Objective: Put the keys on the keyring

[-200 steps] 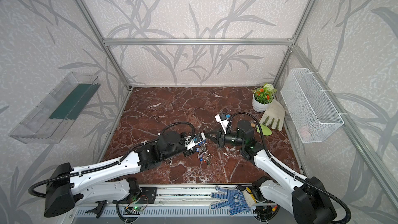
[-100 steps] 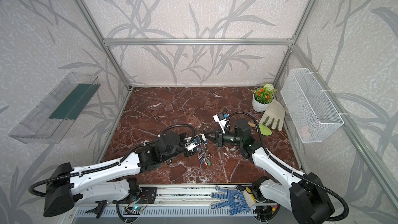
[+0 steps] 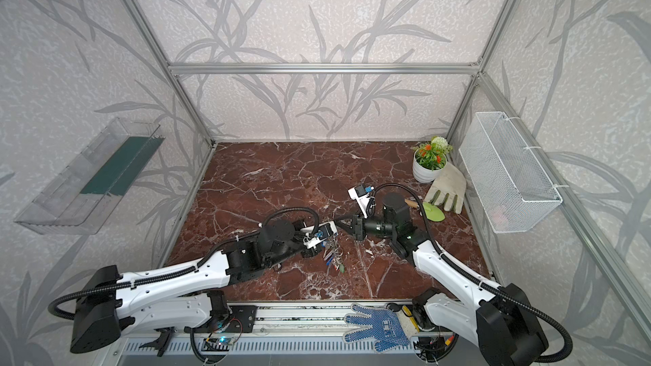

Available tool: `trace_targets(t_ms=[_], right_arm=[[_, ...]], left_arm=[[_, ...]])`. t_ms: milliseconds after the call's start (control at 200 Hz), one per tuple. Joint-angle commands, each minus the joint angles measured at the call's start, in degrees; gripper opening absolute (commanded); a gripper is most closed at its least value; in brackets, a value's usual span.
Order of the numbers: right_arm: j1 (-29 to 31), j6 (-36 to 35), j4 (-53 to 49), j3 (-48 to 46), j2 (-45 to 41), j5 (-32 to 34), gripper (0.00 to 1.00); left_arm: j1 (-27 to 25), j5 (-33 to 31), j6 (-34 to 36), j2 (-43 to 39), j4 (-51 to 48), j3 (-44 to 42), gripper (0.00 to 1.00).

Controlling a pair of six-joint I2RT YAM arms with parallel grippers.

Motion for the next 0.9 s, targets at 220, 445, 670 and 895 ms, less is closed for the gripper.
trace_targets(t_ms=[220,445,670,895], right_arm=[[-2.5,3.6,-1.0,0.3,-3.9,-0.9,0.00],[-2.5,3.5,-0.2,0.2,-2.2,-1.1,0.00],[-2.5,5.1,1.5,0.8,2.0,-3.6,0.00],[-2.4,5.1,-0.1,1.9,4.0,-5.7,0.00]], left_arm=[[-0.7,-2.9,3.1,-1.6,5.7,-0.4,0.00],[-0.8,-2.4,2.4,-2.5,6.8,-0.9,0.00],[-0.9,-0.7,-0.2,-4.2,10.5,-1.2,0.00],[-1.2,-1.6,-3.1,-5.4,14.7,-2.1,0.00]])
